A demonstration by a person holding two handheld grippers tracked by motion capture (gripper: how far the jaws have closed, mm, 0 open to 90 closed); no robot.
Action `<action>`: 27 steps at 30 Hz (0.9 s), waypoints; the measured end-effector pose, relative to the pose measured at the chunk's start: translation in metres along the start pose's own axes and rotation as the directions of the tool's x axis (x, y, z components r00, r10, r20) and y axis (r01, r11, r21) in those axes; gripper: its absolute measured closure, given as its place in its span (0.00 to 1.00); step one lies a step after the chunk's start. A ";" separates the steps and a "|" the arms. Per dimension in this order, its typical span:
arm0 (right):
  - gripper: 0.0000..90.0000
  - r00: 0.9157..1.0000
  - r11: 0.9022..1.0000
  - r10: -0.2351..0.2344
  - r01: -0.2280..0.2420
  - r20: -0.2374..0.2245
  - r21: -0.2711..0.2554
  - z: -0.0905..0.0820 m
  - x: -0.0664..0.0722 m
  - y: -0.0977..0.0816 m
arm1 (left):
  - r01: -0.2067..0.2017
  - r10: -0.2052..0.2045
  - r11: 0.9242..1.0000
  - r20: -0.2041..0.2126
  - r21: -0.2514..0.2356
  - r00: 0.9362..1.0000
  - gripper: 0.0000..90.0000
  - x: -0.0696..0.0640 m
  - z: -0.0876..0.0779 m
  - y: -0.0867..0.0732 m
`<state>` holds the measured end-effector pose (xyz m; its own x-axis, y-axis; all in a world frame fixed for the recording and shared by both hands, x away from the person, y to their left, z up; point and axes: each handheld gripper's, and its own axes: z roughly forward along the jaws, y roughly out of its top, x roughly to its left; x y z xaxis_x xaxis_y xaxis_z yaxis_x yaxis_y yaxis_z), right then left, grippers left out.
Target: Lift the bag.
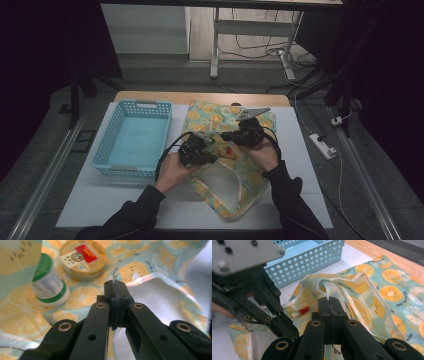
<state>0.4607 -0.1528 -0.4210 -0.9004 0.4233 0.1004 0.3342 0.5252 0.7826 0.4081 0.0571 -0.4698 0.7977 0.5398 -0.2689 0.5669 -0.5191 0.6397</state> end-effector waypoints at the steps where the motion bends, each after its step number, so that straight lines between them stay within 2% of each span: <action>1: 1.00 1.000 1.000 0.000 0.000 -0.007 0.004 0.000 0.000 0.000 | -0.001 0.001 1.000 0.004 -0.002 1.000 1.00 0.000 -0.002 0.001; 10: 1.00 1.000 1.000 -0.003 0.003 -0.022 -0.001 -0.009 0.002 0.011 | 0.020 -0.016 0.998 0.071 -0.058 0.997 1.00 0.004 -0.027 0.011; 15: 1.00 1.000 1.000 -0.013 0.013 -0.027 -0.003 -0.013 0.006 0.019 | 0.025 -0.018 0.996 0.083 -0.084 0.996 1.00 0.006 -0.043 0.020; 27: 1.00 0.999 1.000 -0.012 0.011 -0.052 -0.011 -0.023 0.006 0.033 | 0.019 -0.010 0.992 0.074 -0.125 0.997 1.00 0.014 -0.079 0.041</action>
<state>0.4597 -0.1498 -0.3809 -0.9175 0.3781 0.1231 0.3209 0.5215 0.7906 0.4257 0.0958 -0.3905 0.8052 0.4942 -0.3278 0.5519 -0.4221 0.7192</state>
